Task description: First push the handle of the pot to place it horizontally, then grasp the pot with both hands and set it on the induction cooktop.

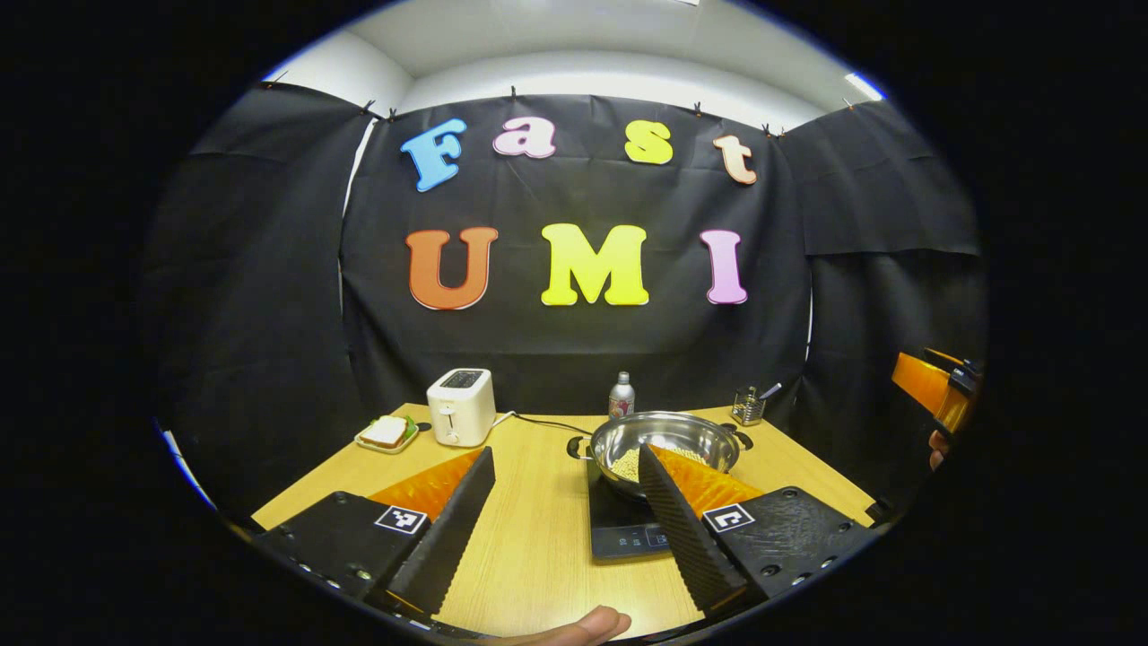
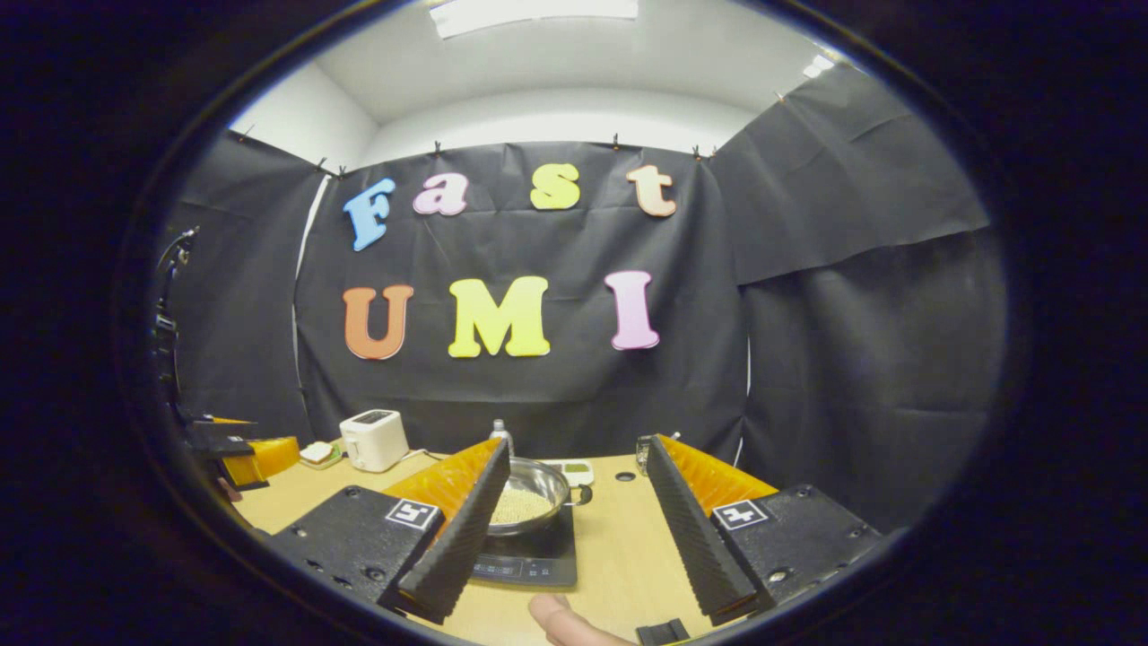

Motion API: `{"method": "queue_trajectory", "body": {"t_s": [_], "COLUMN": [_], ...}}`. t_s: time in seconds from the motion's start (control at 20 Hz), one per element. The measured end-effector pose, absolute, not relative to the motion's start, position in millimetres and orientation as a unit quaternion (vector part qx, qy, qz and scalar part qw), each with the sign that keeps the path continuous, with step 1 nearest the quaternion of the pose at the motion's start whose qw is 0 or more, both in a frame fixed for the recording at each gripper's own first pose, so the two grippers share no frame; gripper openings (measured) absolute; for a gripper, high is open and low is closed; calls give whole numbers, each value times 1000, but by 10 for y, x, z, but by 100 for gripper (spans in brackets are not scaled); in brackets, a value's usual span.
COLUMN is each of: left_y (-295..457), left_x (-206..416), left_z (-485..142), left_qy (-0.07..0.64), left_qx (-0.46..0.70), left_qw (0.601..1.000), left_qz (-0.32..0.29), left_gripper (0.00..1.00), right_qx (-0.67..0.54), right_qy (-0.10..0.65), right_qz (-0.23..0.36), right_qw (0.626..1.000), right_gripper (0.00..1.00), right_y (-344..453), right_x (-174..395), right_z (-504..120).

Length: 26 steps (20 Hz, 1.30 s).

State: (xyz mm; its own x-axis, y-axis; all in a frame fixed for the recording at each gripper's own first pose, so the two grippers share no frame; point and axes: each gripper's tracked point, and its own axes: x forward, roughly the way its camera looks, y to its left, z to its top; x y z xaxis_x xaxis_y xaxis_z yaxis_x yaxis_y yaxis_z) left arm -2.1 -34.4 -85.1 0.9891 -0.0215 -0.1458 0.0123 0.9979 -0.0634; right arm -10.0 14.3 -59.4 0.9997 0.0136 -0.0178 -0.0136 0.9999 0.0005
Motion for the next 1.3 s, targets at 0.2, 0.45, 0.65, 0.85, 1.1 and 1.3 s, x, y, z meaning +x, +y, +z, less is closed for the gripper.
{"method": "queue_trajectory", "body": {"t_s": [0.2, 0.45, 0.65, 0.85, 1.1, 1.3], "left_y": [-234, -247, -317, -383, -590, -793], "left_x": [-241, -437, -520, -587, -679, -724], "left_z": [-483, -330, -282, -231, -217, -269], "left_qy": [30, 7, -1, -16, -33, -28], "left_qx": [-34, -31, -31, -28, -15, -20], "left_qw": [999, 999, 999, 999, 999, 998], "left_qz": [-3, -8, -19, -16, -24, -46], "left_gripper": [96, 96, 96, 96, 96, 96], "right_qx": [-12, -8, -1, -9, -6, 5], "right_qy": [-28, -43, -63, -68, -73, -68], "right_qz": [7, 4, -4, -18, -11, -4], "right_qw": [1000, 999, 998, 997, 997, 998], "right_gripper": [95, 95, 95, 95, 95, 95], "right_y": [162, 199, 107, -1, 32, 79], "right_x": [-356, -551, -665, -691, -721, -760], "right_z": [-284, -165, -114, -137, -147, -231]}}
